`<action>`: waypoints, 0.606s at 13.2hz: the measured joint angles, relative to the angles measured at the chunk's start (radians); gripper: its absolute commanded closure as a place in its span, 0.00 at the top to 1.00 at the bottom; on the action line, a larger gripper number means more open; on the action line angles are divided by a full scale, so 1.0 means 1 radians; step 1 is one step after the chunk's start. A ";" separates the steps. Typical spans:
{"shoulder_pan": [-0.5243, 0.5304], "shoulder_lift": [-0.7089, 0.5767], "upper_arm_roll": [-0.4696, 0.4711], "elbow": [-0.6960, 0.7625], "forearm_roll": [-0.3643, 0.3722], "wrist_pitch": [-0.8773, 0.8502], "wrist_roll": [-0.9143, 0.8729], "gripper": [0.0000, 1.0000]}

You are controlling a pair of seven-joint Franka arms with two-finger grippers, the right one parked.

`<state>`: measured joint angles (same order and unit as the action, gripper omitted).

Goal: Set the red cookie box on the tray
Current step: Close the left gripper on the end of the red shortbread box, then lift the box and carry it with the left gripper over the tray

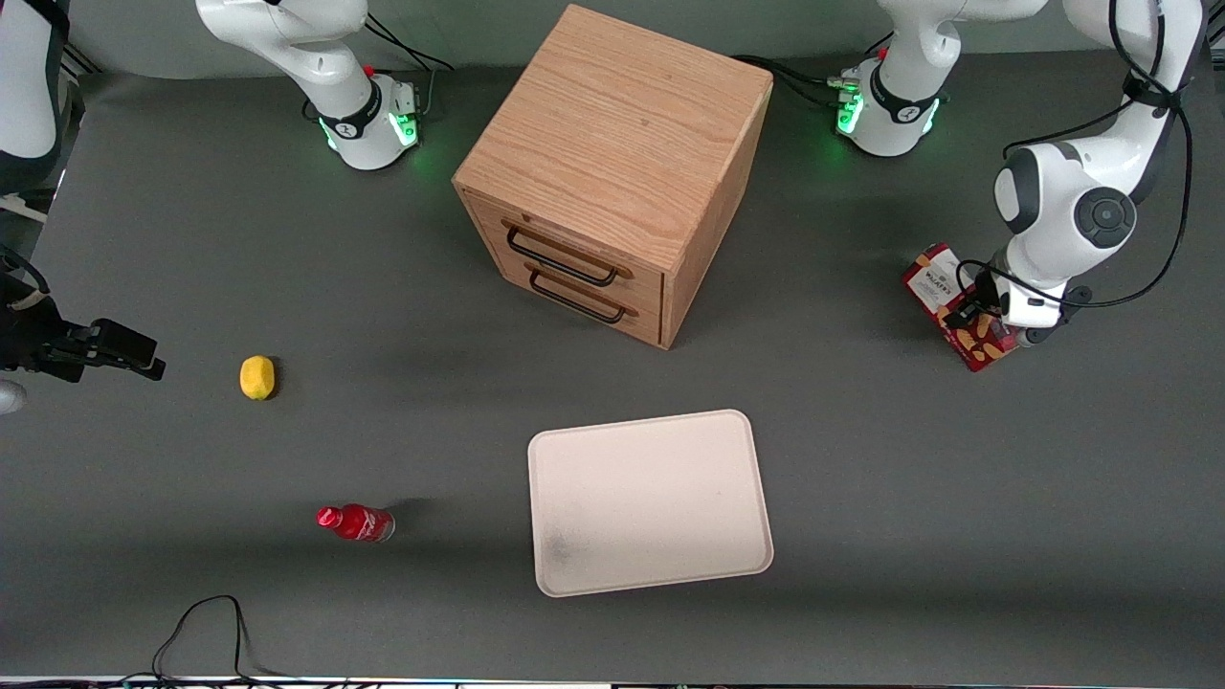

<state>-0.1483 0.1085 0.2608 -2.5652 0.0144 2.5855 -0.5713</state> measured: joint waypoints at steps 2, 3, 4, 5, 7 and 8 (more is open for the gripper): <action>-0.002 0.000 -0.002 0.001 0.000 0.000 0.000 0.00; -0.002 0.000 -0.002 0.001 0.000 0.000 0.000 0.00; -0.003 0.000 -0.003 0.004 0.000 -0.001 0.000 0.00; -0.005 0.000 -0.004 0.010 0.000 -0.008 0.000 0.00; -0.006 -0.001 -0.004 0.048 0.000 -0.086 0.000 0.00; -0.007 -0.003 -0.005 0.095 0.000 -0.160 0.000 0.00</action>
<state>-0.1549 0.1053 0.2556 -2.4702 0.0143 2.4259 -0.5712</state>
